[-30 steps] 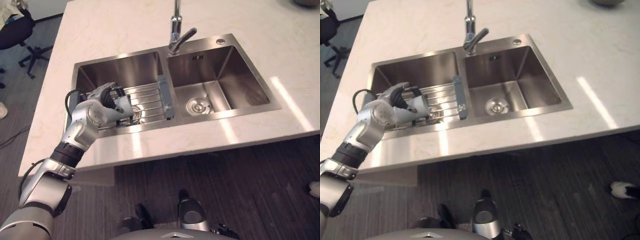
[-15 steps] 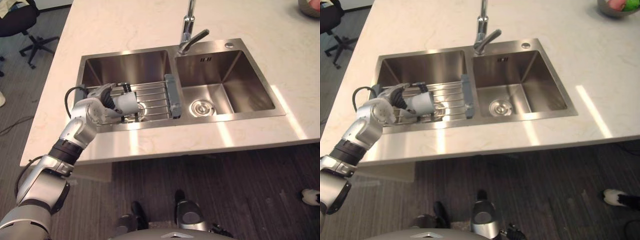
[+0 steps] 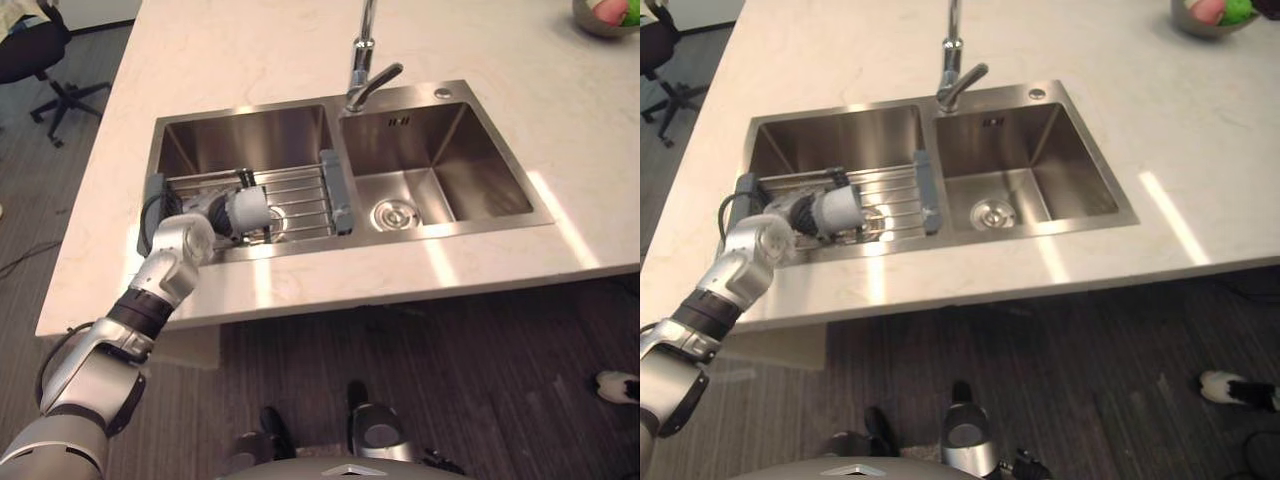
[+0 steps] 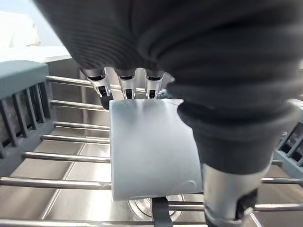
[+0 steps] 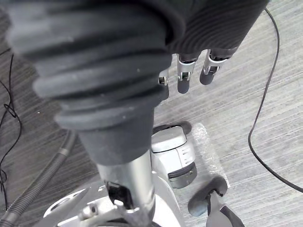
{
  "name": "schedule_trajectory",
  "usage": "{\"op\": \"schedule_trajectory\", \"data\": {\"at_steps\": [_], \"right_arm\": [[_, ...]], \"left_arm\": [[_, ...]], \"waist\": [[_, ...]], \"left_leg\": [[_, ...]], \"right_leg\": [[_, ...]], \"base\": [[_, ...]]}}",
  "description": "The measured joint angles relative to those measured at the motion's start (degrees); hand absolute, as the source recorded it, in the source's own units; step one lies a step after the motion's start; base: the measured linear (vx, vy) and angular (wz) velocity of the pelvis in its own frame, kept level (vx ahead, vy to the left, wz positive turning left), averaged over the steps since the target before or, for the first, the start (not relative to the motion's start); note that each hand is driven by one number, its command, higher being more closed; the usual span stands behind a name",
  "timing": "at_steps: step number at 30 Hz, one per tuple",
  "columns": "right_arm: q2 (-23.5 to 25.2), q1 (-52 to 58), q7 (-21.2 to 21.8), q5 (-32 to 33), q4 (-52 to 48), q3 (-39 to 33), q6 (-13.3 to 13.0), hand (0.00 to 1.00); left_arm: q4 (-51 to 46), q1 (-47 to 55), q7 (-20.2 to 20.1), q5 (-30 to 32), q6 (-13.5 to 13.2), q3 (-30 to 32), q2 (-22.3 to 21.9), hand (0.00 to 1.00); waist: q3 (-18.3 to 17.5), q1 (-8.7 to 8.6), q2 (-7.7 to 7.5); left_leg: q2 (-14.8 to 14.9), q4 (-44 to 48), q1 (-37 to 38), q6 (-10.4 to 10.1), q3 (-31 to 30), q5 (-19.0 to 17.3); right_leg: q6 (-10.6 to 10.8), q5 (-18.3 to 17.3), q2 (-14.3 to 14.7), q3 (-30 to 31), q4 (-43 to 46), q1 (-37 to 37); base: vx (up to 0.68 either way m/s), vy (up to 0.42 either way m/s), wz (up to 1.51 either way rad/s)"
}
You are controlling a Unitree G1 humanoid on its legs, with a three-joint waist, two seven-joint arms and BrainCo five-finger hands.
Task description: Walk over to the sink, pick up the cup, carry it to the dishwasher, place the cup inside the dishwasher, then close the dishwasher door
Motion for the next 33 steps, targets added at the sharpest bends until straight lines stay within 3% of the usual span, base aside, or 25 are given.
{"op": "schedule_trajectory", "data": {"at_steps": [16, 17, 21, 27, 33], "right_arm": [[0.1, 0.1, 0.0, 2.1, -0.1, 0.7, -0.2, 0.0], [0.0, 0.0, 0.0, 2.2, -0.1, 1.4, -0.2, 0.0], [0.0, 0.1, 0.0, 2.2, -0.2, 2.4, -0.6, 0.0], [0.0, 0.2, 0.1, 2.4, -2.4, 2.7, -0.3, 0.0], [0.0, 0.4, 0.1, 3.3, -2.2, 2.7, -0.3, 0.0]], "left_arm": [[8.1, -0.7, 5.8, 2.6, 1.3, 2.7, -3.7, 0.0], [8.6, -0.9, 5.9, 3.2, 1.6, 3.1, -3.7, 1.0], [11.3, -1.9, 5.1, 3.9, 2.1, 5.0, -3.7, 1.0], [12.6, -2.6, 4.8, 3.2, 1.9, 7.4, -3.7, 1.0], [14.0, -2.5, 11.1, -1.1, -2.9, 7.8, -3.7, 1.0]], "waist": [[0.1, -1.25, -0.21], [0.2, -1.06, -0.3], [0.5, -1.72, -0.6], [0.9, -1.34, -0.56], [0.8, -1.18, -0.38]], "left_leg": [[0.4, -0.3, 0.2, -0.4, 2.3, -0.4], [0.5, -0.1, 0.2, -0.6, 3.1, -0.5], [0.8, 0.2, 0.1, -1.1, 3.3, -0.9], [1.2, 0.2, -0.5, -1.1, 4.7, -1.0], [1.2, 0.1, -0.2, -1.2, 4.4, -1.0]], "right_leg": [[0.1, 0.7, 0.5, 1.9, -0.7, -0.7], [0.1, 0.7, 0.6, 2.5, -0.4, -1.2], [0.0, 0.5, 0.7, 2.8, 0.1, -1.5], [-0.2, -0.3, 1.0, 4.0, 1.0, -3.1], [-0.3, -0.5, 1.0, 3.7, 1.1, -2.7]], "base": [[0.0, 0.0, -0.06], [-0.04, -0.008, -0.21], [-0.04, -0.012, -0.06], [-0.04, -0.012, -0.1], [0.01, -0.003, 0.03]]}}
